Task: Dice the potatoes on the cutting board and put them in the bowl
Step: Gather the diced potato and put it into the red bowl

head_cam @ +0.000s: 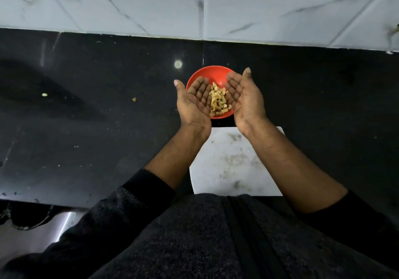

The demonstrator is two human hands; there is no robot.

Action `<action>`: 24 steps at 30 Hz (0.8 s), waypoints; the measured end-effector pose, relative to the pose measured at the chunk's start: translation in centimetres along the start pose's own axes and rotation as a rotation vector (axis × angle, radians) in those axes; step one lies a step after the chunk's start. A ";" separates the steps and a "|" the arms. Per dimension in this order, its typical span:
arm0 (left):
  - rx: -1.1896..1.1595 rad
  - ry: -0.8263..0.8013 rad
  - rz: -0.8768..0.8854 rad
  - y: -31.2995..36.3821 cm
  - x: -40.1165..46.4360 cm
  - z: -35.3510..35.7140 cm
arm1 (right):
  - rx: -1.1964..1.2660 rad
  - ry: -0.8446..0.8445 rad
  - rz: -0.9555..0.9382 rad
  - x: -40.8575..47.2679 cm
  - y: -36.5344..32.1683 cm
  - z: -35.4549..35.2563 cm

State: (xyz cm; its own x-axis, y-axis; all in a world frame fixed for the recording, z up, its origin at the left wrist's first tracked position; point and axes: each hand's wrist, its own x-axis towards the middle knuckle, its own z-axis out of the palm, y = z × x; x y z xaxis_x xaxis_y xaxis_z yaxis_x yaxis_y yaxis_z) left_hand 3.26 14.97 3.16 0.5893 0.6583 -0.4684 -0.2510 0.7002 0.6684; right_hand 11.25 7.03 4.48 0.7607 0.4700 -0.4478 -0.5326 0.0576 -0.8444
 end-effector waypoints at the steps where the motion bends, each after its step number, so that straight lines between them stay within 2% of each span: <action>1: 0.014 -0.012 0.005 -0.2 -0.5 -0.1 | -0.030 0.011 -0.035 -0.5 0.0 -0.6; 6: 0.079 -0.091 -0.020 -2.1 -3.3 -0.3 | -0.166 0.036 -0.118 -3.2 0.7 -4.3; 10: 0.133 -0.139 -0.058 -3.6 -5.2 0.2 | -0.324 0.132 -0.149 -5.7 1.7 -7.9; 13: 0.169 -0.171 -0.085 -4.8 -6.6 0.2 | -0.628 0.207 -0.273 -7.2 2.9 -11.3; 17: 0.219 -0.194 -0.142 -7.0 -8.3 -0.3 | -1.014 0.201 -0.374 -8.8 4.5 -15.4; 21: 0.276 -0.180 -0.190 -8.5 -9.2 -0.7 | -1.388 0.136 -0.356 -9.8 5.8 -17.1; 24: 0.314 -0.173 -0.200 -9.2 -9.7 -1.0 | -1.491 0.139 -0.342 -10.6 6.4 -17.5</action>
State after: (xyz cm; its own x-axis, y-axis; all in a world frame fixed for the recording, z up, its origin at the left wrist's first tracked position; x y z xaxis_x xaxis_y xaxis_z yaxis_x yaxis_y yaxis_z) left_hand -0.90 2.48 0.97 0.7296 0.4429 -0.5210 0.1125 0.6738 0.7303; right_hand 6.24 -13.03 -1.35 0.8384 0.5296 -0.1288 0.4487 -0.8048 -0.3885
